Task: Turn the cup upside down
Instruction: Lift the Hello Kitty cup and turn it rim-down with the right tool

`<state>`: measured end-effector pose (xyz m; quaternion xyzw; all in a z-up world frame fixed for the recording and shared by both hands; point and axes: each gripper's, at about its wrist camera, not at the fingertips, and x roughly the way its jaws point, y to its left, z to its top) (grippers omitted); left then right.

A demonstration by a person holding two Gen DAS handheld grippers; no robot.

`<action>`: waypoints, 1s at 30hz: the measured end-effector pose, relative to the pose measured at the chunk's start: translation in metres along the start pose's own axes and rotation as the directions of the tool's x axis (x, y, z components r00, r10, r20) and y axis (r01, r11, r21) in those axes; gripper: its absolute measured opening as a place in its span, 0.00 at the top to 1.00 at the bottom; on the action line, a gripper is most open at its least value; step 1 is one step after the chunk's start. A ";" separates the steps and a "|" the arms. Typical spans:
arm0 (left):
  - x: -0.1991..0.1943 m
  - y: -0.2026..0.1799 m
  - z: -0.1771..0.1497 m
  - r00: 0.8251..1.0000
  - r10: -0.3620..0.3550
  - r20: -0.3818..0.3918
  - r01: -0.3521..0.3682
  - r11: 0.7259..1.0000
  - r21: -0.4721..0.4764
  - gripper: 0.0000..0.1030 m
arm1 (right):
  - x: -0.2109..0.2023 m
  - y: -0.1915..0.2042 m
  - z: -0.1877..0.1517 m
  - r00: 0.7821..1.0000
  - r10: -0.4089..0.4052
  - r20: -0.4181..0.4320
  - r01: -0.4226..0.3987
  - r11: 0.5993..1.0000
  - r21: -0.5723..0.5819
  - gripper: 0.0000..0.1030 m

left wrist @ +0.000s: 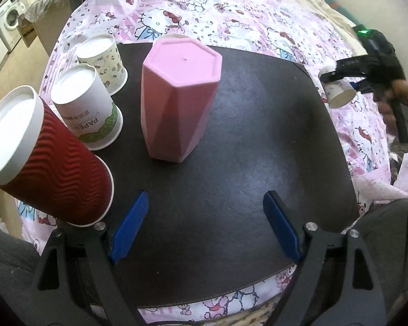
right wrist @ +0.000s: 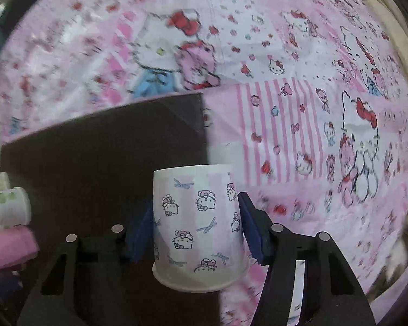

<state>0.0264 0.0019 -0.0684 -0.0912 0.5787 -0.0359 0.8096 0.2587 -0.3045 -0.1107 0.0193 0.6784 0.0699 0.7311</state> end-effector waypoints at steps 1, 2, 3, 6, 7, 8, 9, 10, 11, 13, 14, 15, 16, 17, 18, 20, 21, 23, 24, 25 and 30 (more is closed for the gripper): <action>-0.002 0.000 0.000 1.000 -0.008 0.005 0.008 1.000 0.000 0.18 | -0.009 0.003 -0.009 0.999 0.042 0.023 -0.042 0.999 0.001 0.40; -0.004 0.000 0.000 1.000 -0.016 0.010 0.016 1.000 -0.001 0.18 | -0.017 0.007 -0.018 0.996 0.077 0.040 -0.077 0.997 -0.003 0.40; -0.007 0.000 -0.001 1.000 -0.029 0.012 0.029 1.000 -0.002 0.18 | -0.027 0.015 -0.032 0.990 0.130 0.060 -0.130 0.991 -0.009 0.41; -0.016 -0.003 -0.004 0.995 -0.100 0.017 0.100 0.995 0.002 0.18 | -0.046 0.032 -0.066 0.965 0.237 0.110 -0.236 0.971 -0.026 0.41; -0.020 -0.005 -0.007 0.992 -0.123 0.026 0.123 0.992 0.010 0.18 | -0.050 0.037 -0.080 0.952 0.277 0.128 -0.276 0.961 -0.025 0.41; -0.023 -0.006 -0.009 0.990 -0.135 0.035 0.134 0.991 0.019 0.18 | -0.055 0.043 -0.095 0.937 0.317 0.146 -0.318 0.948 -0.020 0.41; -0.026 -0.008 -0.012 0.989 -0.142 0.044 0.141 0.990 0.027 0.18 | -0.057 0.051 -0.104 0.926 0.342 0.157 -0.344 0.939 -0.015 0.41; -0.029 -0.009 -0.015 0.986 -0.160 0.050 0.158 0.987 0.031 0.18 | -0.058 0.060 -0.119 0.913 0.371 0.170 -0.374 0.927 -0.016 0.41; -0.030 -0.010 -0.018 0.983 -0.176 0.049 0.175 0.984 0.034 0.18 | -0.057 0.067 -0.131 0.901 0.396 0.178 -0.399 0.917 -0.019 0.41; -0.030 -0.012 -0.023 0.977 -0.210 0.038 0.209 0.977 0.029 0.18 | -0.054 0.084 -0.155 0.877 0.442 0.187 -0.446 0.895 -0.019 0.40; -0.029 -0.014 -0.026 0.976 -0.214 0.033 0.214 0.977 0.025 0.18 | -0.051 0.089 -0.161 0.870 0.457 0.187 -0.462 0.887 -0.018 0.41; -0.027 -0.015 -0.027 0.977 -0.213 0.029 0.212 0.977 0.017 0.18 | -0.046 0.096 -0.167 0.864 0.469 0.184 -0.474 0.880 -0.017 0.41; -0.025 -0.016 -0.029 0.976 -0.215 0.022 0.215 0.977 0.006 0.18 | -0.041 0.103 -0.173 0.859 0.478 0.184 -0.483 0.875 -0.020 0.40; -0.023 -0.018 -0.031 0.974 -0.226 0.012 0.226 0.974 -0.001 0.18 | -0.037 0.107 -0.177 0.855 0.485 0.186 -0.489 0.872 -0.027 0.40; -0.021 -0.020 -0.032 0.971 -0.241 0.000 0.241 0.971 -0.005 0.18 | -0.035 0.113 -0.182 0.852 0.488 0.187 -0.491 0.870 -0.034 0.40; -0.021 -0.023 -0.033 0.967 -0.256 0.002 0.256 0.967 -0.004 0.18 | -0.031 0.122 -0.186 0.850 0.492 0.187 -0.493 0.869 -0.045 0.41; -0.023 -0.024 -0.033 0.964 -0.264 0.015 0.264 0.965 -0.002 0.18 | -0.030 0.127 -0.187 0.848 0.495 0.188 -0.494 0.868 -0.058 0.40; -0.027 -0.023 -0.031 0.958 -0.285 0.033 0.286 0.958 -0.009 0.18 | -0.029 0.135 -0.187 0.856 0.480 0.192 -0.472 0.877 -0.089 0.41; -0.028 -0.021 -0.029 0.952 -0.304 0.042 0.305 0.952 -0.016 0.18 | -0.028 0.137 -0.186 0.857 0.478 0.192 -0.468 0.878 -0.094 0.40; -0.029 -0.020 -0.027 0.948 -0.316 0.048 0.317 0.948 -0.025 0.18 | -0.027 0.137 -0.187 0.858 0.479 0.187 -0.470 0.878 -0.094 0.40; -0.018 -0.022 -0.024 0.950 -0.310 0.026 0.310 0.950 -0.035 0.18 | -0.020 0.140 -0.189 0.849 0.506 0.156 -0.498 0.863 -0.087 0.40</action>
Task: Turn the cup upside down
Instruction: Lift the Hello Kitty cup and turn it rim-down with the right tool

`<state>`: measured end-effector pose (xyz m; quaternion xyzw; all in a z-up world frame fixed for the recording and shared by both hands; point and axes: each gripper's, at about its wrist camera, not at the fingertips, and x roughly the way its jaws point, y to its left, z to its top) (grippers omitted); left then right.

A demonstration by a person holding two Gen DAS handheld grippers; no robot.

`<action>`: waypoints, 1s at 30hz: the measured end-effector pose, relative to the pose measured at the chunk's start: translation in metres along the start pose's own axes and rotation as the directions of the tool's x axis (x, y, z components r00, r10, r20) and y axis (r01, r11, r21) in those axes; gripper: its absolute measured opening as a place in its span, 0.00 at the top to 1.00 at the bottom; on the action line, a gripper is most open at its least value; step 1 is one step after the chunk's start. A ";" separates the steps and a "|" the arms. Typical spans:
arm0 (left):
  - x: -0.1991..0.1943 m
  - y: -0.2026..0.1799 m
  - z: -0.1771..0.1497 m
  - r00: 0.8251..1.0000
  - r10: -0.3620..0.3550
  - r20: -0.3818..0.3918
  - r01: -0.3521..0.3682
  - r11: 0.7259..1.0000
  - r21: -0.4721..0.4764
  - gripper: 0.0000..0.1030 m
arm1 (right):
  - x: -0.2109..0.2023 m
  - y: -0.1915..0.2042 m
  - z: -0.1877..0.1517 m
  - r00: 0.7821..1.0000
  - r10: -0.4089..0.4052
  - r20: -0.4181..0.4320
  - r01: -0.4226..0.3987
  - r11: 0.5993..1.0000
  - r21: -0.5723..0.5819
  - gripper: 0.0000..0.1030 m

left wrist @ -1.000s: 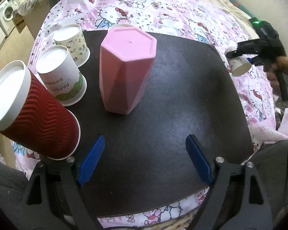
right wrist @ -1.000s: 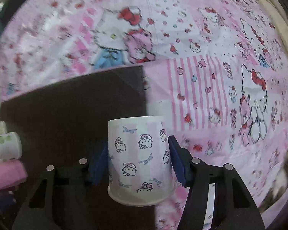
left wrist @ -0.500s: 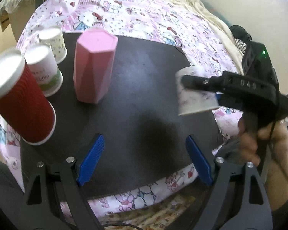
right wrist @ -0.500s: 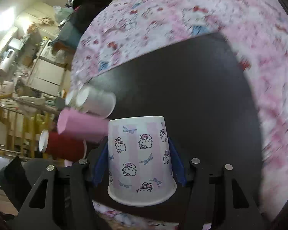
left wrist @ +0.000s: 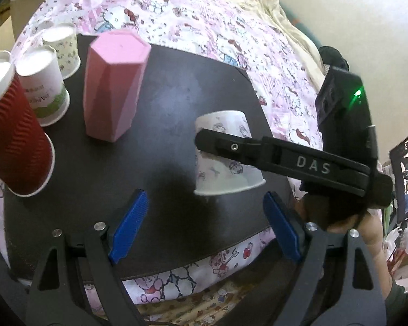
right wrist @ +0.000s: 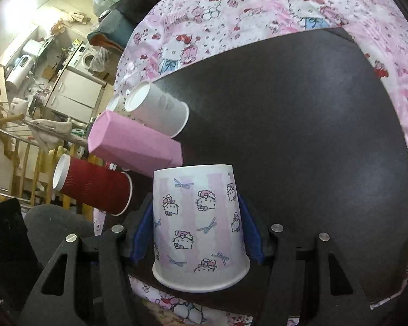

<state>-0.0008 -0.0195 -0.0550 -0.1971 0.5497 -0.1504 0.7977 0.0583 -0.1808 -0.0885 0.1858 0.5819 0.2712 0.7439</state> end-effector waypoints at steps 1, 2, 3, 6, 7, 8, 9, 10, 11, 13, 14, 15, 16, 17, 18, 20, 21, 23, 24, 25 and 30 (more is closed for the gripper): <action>0.003 -0.001 0.000 1.000 0.018 -0.010 -0.018 1.000 0.005 0.18 | 0.001 0.001 -0.001 1.000 0.004 -0.004 -0.004 1.000 -0.002 0.40; 0.005 0.000 -0.001 0.999 0.028 -0.015 -0.028 1.000 0.007 0.18 | 0.003 0.002 -0.001 1.000 0.013 -0.012 -0.013 1.000 -0.004 0.40; 0.007 0.001 -0.001 0.999 0.038 -0.021 -0.038 0.999 0.006 0.18 | 0.004 0.003 -0.001 1.000 0.021 -0.019 -0.021 1.000 -0.005 0.40; 0.013 0.008 0.000 0.998 0.028 -0.048 -0.029 0.999 -0.019 0.17 | 0.004 0.004 -0.002 0.999 0.031 -0.023 -0.031 0.999 -0.009 0.40; 0.014 0.010 0.000 0.998 0.017 -0.056 -0.018 0.999 -0.027 0.17 | 0.003 0.005 -0.002 0.999 0.030 -0.019 -0.030 0.999 -0.010 0.40; 0.014 0.009 -0.001 0.998 0.017 -0.057 -0.018 1.000 -0.023 0.17 | 0.001 0.005 -0.002 0.999 0.030 -0.016 -0.030 0.999 -0.011 0.40; 0.014 0.008 -0.002 0.998 0.029 -0.056 -0.030 1.000 -0.011 0.17 | 0.001 0.004 -0.003 0.999 0.034 -0.017 -0.034 0.999 -0.009 0.40; 0.014 0.006 -0.003 0.997 0.048 -0.053 -0.048 0.999 0.005 0.17 | 0.000 0.004 -0.003 0.999 0.035 -0.017 -0.035 0.999 -0.007 0.40; 0.015 0.005 -0.003 0.997 0.062 -0.050 -0.061 0.998 0.015 0.17 | -0.001 0.004 -0.003 0.999 0.033 -0.014 -0.033 0.999 -0.009 0.40; 0.016 0.007 -0.004 0.995 0.082 -0.052 -0.081 0.997 0.016 0.17 | -0.004 0.004 -0.003 1.000 0.028 -0.005 -0.028 0.999 -0.015 0.40; 0.018 0.009 -0.004 0.994 0.090 -0.059 -0.090 0.996 0.009 0.17 | -0.006 0.003 -0.003 1.000 0.028 0.000 -0.028 1.000 -0.013 0.40; 0.019 0.011 -0.004 0.993 0.096 -0.065 -0.097 0.995 0.001 0.17 | -0.008 0.003 -0.002 1.000 0.028 0.006 -0.028 1.000 -0.014 0.40; 0.021 0.014 -0.003 0.991 0.112 -0.071 -0.113 0.994 -0.008 0.17 | -0.010 0.003 -0.002 0.999 0.030 0.011 -0.029 0.999 -0.013 0.40; 0.022 0.016 -0.003 0.989 0.130 -0.073 -0.131 0.991 -0.011 0.17 | -0.012 0.002 -0.002 0.999 0.029 0.017 -0.029 1.000 -0.012 0.40; 0.023 0.019 -0.002 0.986 0.150 -0.073 -0.151 0.988 -0.015 0.17 | -0.014 0.002 -0.002 0.999 0.027 0.022 -0.027 1.000 -0.014 0.40; 0.025 0.025 -0.001 0.983 0.169 -0.075 -0.172 0.984 -0.034 0.18 | -0.017 0.004 -0.002 0.999 0.023 0.030 -0.022 0.999 -0.027 0.40; 0.026 0.028 -0.001 0.982 0.172 -0.077 -0.176 0.983 -0.044 0.18 | -0.019 0.005 -0.002 0.999 0.020 0.034 -0.019 0.999 -0.037 0.40; 0.026 0.031 0.000 0.980 0.186 -0.077 -0.190 0.981 -0.048 0.18 | -0.022 0.010 -0.004 0.999 0.011 0.040 -0.009 0.998 -0.061 0.40; 0.026 0.031 -0.001 0.979 0.192 -0.074 -0.196 0.980 -0.044 0.18 | -0.023 0.012 -0.005 0.999 0.004 0.044 -0.001 0.997 -0.076 0.40; 0.024 0.030 -0.003 0.979 0.193 -0.071 -0.196 0.980 -0.034 0.18 | -0.023 0.015 -0.006 0.999 -0.006 0.047 0.010 0.995 -0.096 0.41; 0.003 0.027 -0.008 0.971 0.230 -0.058 -0.230 0.973 0.017 0.18 | -0.024 0.025 -0.007 0.996 -0.061 0.061 0.070 0.984 -0.162 0.41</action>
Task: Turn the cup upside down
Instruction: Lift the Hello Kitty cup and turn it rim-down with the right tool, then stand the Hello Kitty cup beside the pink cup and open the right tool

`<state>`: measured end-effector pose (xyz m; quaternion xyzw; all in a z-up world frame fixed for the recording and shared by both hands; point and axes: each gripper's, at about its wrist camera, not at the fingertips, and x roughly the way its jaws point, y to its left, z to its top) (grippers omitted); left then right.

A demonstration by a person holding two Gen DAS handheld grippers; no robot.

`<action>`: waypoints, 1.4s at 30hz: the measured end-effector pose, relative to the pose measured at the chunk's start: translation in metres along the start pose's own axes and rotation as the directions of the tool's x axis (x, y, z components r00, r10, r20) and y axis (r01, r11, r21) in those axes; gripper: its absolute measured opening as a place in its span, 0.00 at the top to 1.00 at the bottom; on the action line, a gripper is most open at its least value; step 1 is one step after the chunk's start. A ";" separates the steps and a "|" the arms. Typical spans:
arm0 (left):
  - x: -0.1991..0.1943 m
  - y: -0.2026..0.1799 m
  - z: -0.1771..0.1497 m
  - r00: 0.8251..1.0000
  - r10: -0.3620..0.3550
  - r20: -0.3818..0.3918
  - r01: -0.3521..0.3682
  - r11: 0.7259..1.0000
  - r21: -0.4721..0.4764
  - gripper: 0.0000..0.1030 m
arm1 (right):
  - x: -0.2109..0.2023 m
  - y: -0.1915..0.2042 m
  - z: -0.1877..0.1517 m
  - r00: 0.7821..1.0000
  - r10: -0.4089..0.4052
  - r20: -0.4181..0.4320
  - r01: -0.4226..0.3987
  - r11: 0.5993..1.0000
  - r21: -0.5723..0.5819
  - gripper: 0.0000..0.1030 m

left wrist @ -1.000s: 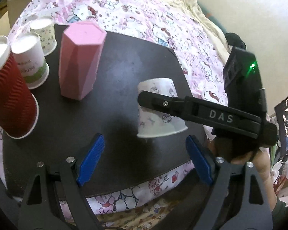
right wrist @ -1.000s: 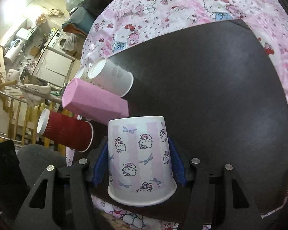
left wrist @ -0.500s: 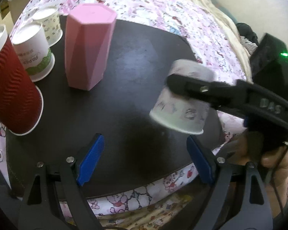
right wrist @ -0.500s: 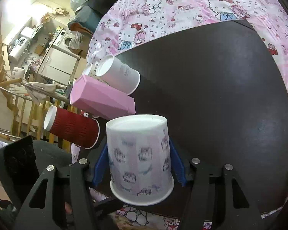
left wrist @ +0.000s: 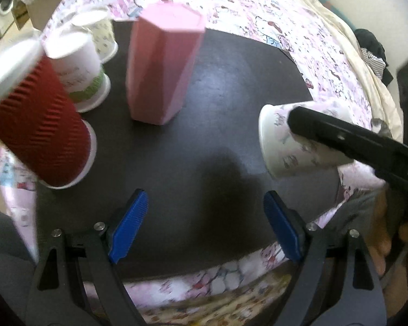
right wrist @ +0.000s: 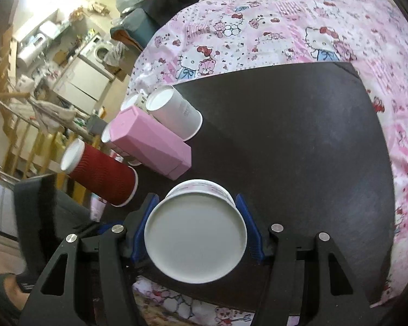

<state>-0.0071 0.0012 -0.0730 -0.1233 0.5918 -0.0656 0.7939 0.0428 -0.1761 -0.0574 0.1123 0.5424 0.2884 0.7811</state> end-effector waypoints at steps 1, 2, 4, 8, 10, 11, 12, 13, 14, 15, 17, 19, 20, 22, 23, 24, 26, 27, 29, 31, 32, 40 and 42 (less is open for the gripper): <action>-0.011 0.006 -0.002 1.000 0.005 0.020 -0.005 1.000 -0.005 0.18 | 0.001 0.004 0.002 1.000 -0.021 -0.005 0.020 0.999 -0.025 0.41; -0.019 0.013 -0.005 0.999 0.010 0.036 -0.009 1.000 -0.013 0.18 | 0.002 0.010 0.005 0.999 -0.039 -0.014 0.038 0.998 -0.054 0.41; -0.034 0.027 -0.011 0.997 0.035 0.065 -0.033 0.999 -0.028 0.18 | 0.006 0.022 0.008 0.998 -0.056 -0.039 0.052 0.994 -0.097 0.41; -0.042 0.044 -0.020 0.995 0.073 0.072 -0.071 0.997 -0.023 0.18 | 0.027 0.051 0.009 0.992 -0.089 -0.093 0.071 0.981 -0.180 0.41; -0.044 0.055 -0.024 0.992 0.092 0.083 -0.089 0.995 -0.032 0.18 | 0.043 0.066 0.007 0.988 -0.104 -0.116 0.078 0.974 -0.212 0.41; -0.045 0.059 -0.025 0.990 0.105 0.089 -0.102 0.994 -0.040 0.18 | 0.052 0.073 0.006 0.987 -0.106 -0.125 0.076 0.971 -0.228 0.41; -0.046 0.064 -0.026 0.989 0.117 0.093 -0.113 0.993 -0.047 0.18 | 0.060 0.080 0.005 0.986 -0.102 -0.135 0.068 0.969 -0.238 0.41; -0.047 0.069 -0.027 0.988 0.125 0.096 -0.120 0.991 -0.052 0.18 | 0.066 0.085 0.005 0.984 -0.107 -0.143 0.069 0.967 -0.245 0.41; -0.048 0.072 -0.029 0.987 0.127 0.099 -0.122 0.991 -0.056 0.18 | 0.074 0.091 0.005 0.981 -0.120 -0.152 0.078 0.963 -0.256 0.41; -0.050 0.076 -0.031 0.986 0.128 0.105 -0.122 0.991 -0.061 0.18 | 0.084 0.097 0.005 0.976 -0.142 -0.163 0.093 0.957 -0.276 0.41; -0.054 0.078 -0.032 0.983 0.138 0.123 -0.131 0.989 -0.069 0.18 | 0.096 0.107 0.006 0.970 -0.173 -0.170 0.115 0.945 -0.305 0.41; -0.057 0.079 -0.032 0.980 0.147 0.134 -0.137 0.987 -0.079 0.18 | 0.108 0.117 0.005 0.959 -0.213 -0.185 0.141 0.930 -0.339 0.41; -0.057 0.079 -0.031 0.979 0.149 0.139 -0.139 0.987 -0.077 0.18 | 0.112 0.120 0.005 0.955 -0.228 -0.190 0.149 0.923 -0.356 0.41; -0.057 0.074 -0.031 0.978 0.150 0.143 -0.145 0.988 -0.045 0.18 | 0.122 0.127 0.004 0.944 -0.269 -0.194 0.179 0.905 -0.385 0.41; -0.057 0.072 -0.031 0.978 0.148 0.145 -0.145 0.989 -0.033 0.18 | 0.124 0.127 0.004 0.942 -0.273 -0.198 0.182 0.906 -0.382 0.41; -0.057 0.069 -0.033 0.977 0.151 0.148 -0.150 0.988 -0.020 0.18 | 0.127 0.127 0.004 0.938 -0.278 -0.206 0.186 0.907 -0.378 0.41; -0.058 0.068 -0.035 0.975 0.162 0.154 -0.163 0.987 -0.011 0.18 | 0.130 0.128 0.003 0.936 -0.284 -0.207 0.191 0.905 -0.380 0.40; -0.058 0.069 -0.035 0.975 0.159 0.153 -0.158 0.987 -0.018 0.18 | 0.131 0.127 0.003 0.936 -0.276 -0.219 0.181 0.909 -0.374 0.39; -0.060 0.073 -0.035 0.978 0.142 0.153 -0.137 0.990 -0.041 0.18 | 0.133 0.126 0.003 0.939 -0.245 -0.241 0.152 0.925 -0.347 0.38; -0.061 0.076 -0.035 0.978 0.139 0.156 -0.132 0.990 -0.058 0.18 | 0.129 0.123 0.005 0.946 -0.229 -0.231 0.147 0.934 -0.325 0.38; -0.061 0.077 -0.035 0.977 0.142 0.157 -0.134 0.989 -0.061 0.18 | 0.127 0.121 0.007 0.950 -0.214 -0.229 0.137 0.940 -0.313 0.34; -0.069 0.076 -0.036 0.964 0.158 0.213 -0.145 0.987 -0.074 0.18 | 0.063 0.103 0.012 0.988 -0.082 -0.134 0.048 0.970 -0.237 0.18; -0.073 0.075 -0.035 0.955 0.171 0.241 -0.154 0.984 -0.088 0.18 | 0.036 0.093 0.006 0.996 -0.068 -0.058 0.054 0.974 -0.219 0.15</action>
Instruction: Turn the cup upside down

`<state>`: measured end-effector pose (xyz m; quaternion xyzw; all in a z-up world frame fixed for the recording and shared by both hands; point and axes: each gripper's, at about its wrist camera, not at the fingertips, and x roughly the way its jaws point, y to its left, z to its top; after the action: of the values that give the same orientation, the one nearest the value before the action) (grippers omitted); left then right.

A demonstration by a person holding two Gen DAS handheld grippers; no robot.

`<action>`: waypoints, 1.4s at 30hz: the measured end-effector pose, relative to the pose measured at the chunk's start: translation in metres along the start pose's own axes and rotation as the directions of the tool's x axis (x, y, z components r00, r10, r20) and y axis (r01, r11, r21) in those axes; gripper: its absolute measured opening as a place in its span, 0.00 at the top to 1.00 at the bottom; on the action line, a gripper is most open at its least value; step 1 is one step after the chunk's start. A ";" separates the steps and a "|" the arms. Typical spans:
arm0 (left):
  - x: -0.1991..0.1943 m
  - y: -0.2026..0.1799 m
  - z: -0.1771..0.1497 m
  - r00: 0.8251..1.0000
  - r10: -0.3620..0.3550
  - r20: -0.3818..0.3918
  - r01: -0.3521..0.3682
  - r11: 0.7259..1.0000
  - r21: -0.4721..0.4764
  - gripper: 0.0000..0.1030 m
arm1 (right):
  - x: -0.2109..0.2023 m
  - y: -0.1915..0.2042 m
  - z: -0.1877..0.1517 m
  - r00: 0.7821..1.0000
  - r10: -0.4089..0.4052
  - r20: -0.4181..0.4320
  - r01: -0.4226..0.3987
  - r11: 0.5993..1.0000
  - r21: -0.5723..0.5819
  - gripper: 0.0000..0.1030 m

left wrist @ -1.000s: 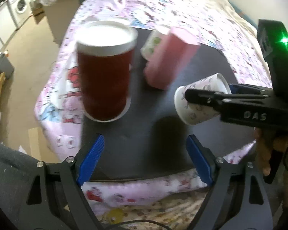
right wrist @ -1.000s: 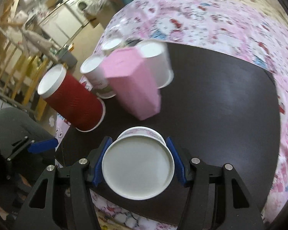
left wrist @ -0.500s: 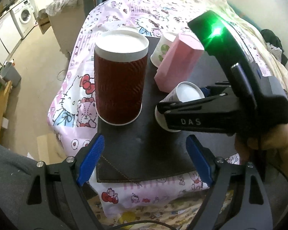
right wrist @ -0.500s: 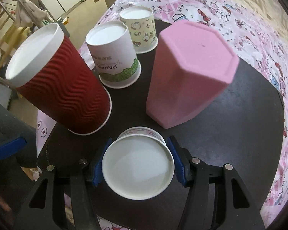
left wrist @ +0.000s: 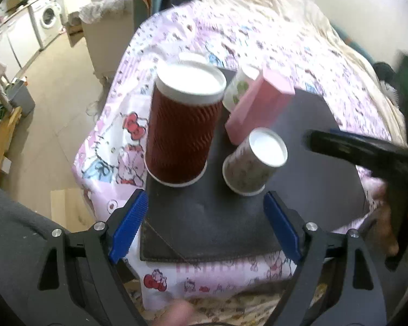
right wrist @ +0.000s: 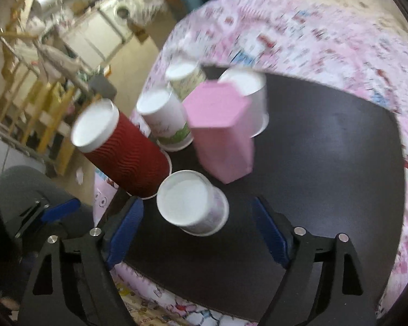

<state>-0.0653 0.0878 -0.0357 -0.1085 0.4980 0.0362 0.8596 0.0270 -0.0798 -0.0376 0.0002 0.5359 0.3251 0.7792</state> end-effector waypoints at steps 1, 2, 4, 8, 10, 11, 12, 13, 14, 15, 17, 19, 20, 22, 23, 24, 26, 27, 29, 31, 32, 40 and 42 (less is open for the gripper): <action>-0.004 0.000 0.001 1.000 0.008 0.025 -0.008 1.000 -0.006 0.18 | -0.013 -0.004 -0.007 0.999 -0.006 0.042 0.006 1.000 0.010 0.11; -0.008 0.000 0.001 0.998 0.014 0.056 -0.013 1.000 -0.013 0.18 | -0.021 -0.005 -0.012 0.997 -0.008 0.075 0.007 1.000 0.019 0.07; -0.018 -0.003 0.000 0.992 0.040 0.119 -0.038 0.999 -0.017 0.18 | -0.042 -0.009 -0.027 0.988 -0.021 0.152 0.014 0.999 0.051 0.07; -0.033 -0.011 -0.007 0.976 0.069 0.208 -0.067 0.998 -0.020 0.07 | -0.066 -0.010 -0.052 0.962 -0.078 0.261 0.056 0.994 0.090 0.07; -0.039 -0.018 -0.014 0.966 0.076 0.248 -0.077 0.997 -0.007 0.03 | -0.074 -0.004 -0.066 0.943 -0.121 0.310 0.099 0.991 0.086 0.07; -0.042 -0.022 -0.017 0.960 0.090 0.266 -0.094 0.996 0.003 0.02 | -0.076 -0.001 -0.071 0.936 -0.138 0.323 0.118 0.990 0.083 0.07; -0.046 -0.026 -0.020 0.951 0.105 0.289 -0.115 0.993 0.015 0.01 | -0.076 0.000 -0.074 0.931 -0.152 0.331 0.133 0.988 0.080 0.07; -0.048 -0.029 -0.023 0.945 0.118 0.306 -0.132 0.991 0.025 0.00 | -0.077 0.002 -0.079 0.922 -0.171 0.348 0.153 0.985 0.077 0.06; -0.050 -0.032 -0.025 0.937 0.134 0.323 -0.152 0.988 0.032 0.00 | -0.078 0.005 -0.083 0.912 -0.183 0.366 0.169 0.983 0.071 0.04; -0.053 -0.033 -0.026 0.927 0.148 0.345 -0.171 0.985 0.036 0.00 | -0.078 0.008 -0.088 0.900 -0.196 0.388 0.187 0.981 0.060 0.02; -0.055 -0.035 -0.026 0.915 0.156 0.372 -0.184 0.982 0.041 0.00 | -0.081 0.011 -0.098 0.879 -0.216 0.426 0.217 0.975 0.047 0.00; -0.057 -0.034 -0.026 0.913 0.143 0.382 -0.171 0.985 0.039 0.00 | -0.082 0.011 -0.103 0.865 -0.223 0.450 0.224 0.973 0.052 0.00; -0.058 -0.033 -0.026 0.913 0.133 0.385 -0.159 0.987 0.036 0.00 | -0.083 0.011 -0.103 0.862 -0.227 0.453 0.227 0.972 0.054 0.00; -0.060 -0.031 -0.026 0.911 0.121 0.395 -0.144 0.989 0.028 0.00 | -0.083 0.008 -0.103 0.857 -0.237 0.459 0.230 0.971 0.072 0.00; -0.060 -0.030 -0.027 0.911 0.120 0.393 -0.141 0.990 0.024 0.00 | -0.083 0.005 -0.102 0.856 -0.235 0.461 0.223 0.971 0.081 0.00; -0.060 -0.029 -0.027 0.912 0.121 0.391 -0.140 0.990 0.019 0.00 | -0.082 0.003 -0.100 0.856 -0.236 0.459 0.221 0.971 0.087 0.00; -0.058 -0.029 -0.029 0.917 0.113 0.383 -0.129 0.992 0.015 0.00 | -0.081 0.002 -0.102 0.856 -0.243 0.456 0.224 0.970 0.096 0.00; -0.057 -0.029 -0.029 0.918 0.110 0.381 -0.125 0.992 0.016 0.00 | -0.079 0.001 -0.100 0.857 -0.241 0.455 0.221 0.970 0.098 0.00; -0.055 -0.030 -0.029 0.918 0.116 0.380 -0.132 0.991 0.017 0.00 | -0.078 0.001 -0.101 0.860 -0.236 0.453 0.214 0.972 0.099 0.00; -0.055 -0.030 -0.029 0.919 0.104 0.379 -0.119 0.993 0.016 0.00 | -0.078 0.002 -0.101 0.856 -0.234 0.461 0.214 0.972 0.096 0.00; -0.054 -0.030 -0.028 0.920 0.099 0.378 -0.114 0.993 0.015 0.00 | -0.077 0.003 -0.101 0.853 -0.240 0.463 0.224 0.971 0.090 0.00; -0.052 -0.029 -0.027 0.924 0.091 0.372 -0.103 0.995 0.012 0.00 | -0.075 0.007 -0.103 0.852 -0.250 0.459 0.240 0.967 0.081 0.00; -0.051 -0.030 -0.027 0.926 0.087 0.368 -0.100 0.995 0.018 0.00 | -0.075 0.006 -0.104 0.852 -0.253 0.458 0.242 0.967 0.084 0.00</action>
<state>-0.1086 0.0549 0.0003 -0.0605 0.3337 0.0877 0.9366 -0.0793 -0.1492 -0.0168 0.0182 0.3327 0.2066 0.9199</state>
